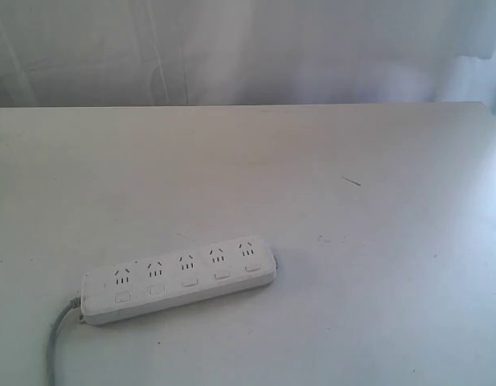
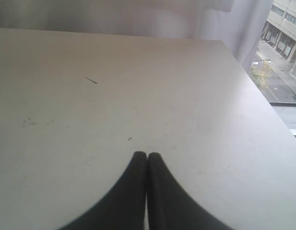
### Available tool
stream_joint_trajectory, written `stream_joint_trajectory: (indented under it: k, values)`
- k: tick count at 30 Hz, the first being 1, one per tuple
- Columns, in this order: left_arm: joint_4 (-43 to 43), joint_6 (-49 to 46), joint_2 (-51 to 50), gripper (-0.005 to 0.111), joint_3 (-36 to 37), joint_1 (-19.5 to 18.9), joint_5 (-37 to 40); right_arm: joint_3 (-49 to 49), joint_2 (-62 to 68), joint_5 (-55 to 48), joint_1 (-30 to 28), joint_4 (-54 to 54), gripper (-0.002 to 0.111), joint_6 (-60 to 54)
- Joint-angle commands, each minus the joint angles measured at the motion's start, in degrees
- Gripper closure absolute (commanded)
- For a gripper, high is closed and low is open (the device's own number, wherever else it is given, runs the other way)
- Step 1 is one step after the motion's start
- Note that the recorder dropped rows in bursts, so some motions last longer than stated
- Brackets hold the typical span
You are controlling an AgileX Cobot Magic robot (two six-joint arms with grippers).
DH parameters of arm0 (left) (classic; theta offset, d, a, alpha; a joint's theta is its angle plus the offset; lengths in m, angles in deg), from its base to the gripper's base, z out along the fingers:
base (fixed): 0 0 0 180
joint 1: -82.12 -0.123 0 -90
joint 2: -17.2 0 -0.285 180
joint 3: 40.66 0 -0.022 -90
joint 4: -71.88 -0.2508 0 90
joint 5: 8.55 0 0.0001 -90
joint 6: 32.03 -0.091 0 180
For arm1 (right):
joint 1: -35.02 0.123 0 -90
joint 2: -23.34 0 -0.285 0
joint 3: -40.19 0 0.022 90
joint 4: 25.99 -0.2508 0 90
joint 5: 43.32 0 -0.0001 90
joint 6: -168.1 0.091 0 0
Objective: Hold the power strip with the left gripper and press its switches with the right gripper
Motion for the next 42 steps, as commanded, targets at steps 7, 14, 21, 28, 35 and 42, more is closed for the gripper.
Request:
stream_joint_trajectory:
  k: [7,14,21,28,35,42]
  values:
    - [-0.44,1.2,0.13,0.107,0.09,-0.13,-0.34,0.19,-0.27,0.42,-0.38,0.12,0.108,0.06]
    - [-0.44,1.2,0.13,0.107,0.09,-0.13,-1.82,0.19,-0.27,0.42,-0.38,0.12,0.108,0.06]
    - [-4.73,4.66,0.13,0.107,0.09,-0.13,2.59,0.19,-0.27,0.42,-0.38,0.12,0.108,0.06]
    - [-26.54,18.36,0.13,0.096,-0.86,-0.13,6.73,0.19,-0.27,0.42,-0.38,0.12,0.108,0.06]
    - [-42.93,30.13,-3.22,0.08,-7.37,-0.13,12.98,0.19,-0.27,0.42,-0.38,0.1,0.108,0.06]
    - [-61.35,47.51,-12.69,0.08,-15.42,-0.13,14.94,0.19,-0.27,0.42,-0.38,0.1,0.108,0.06]
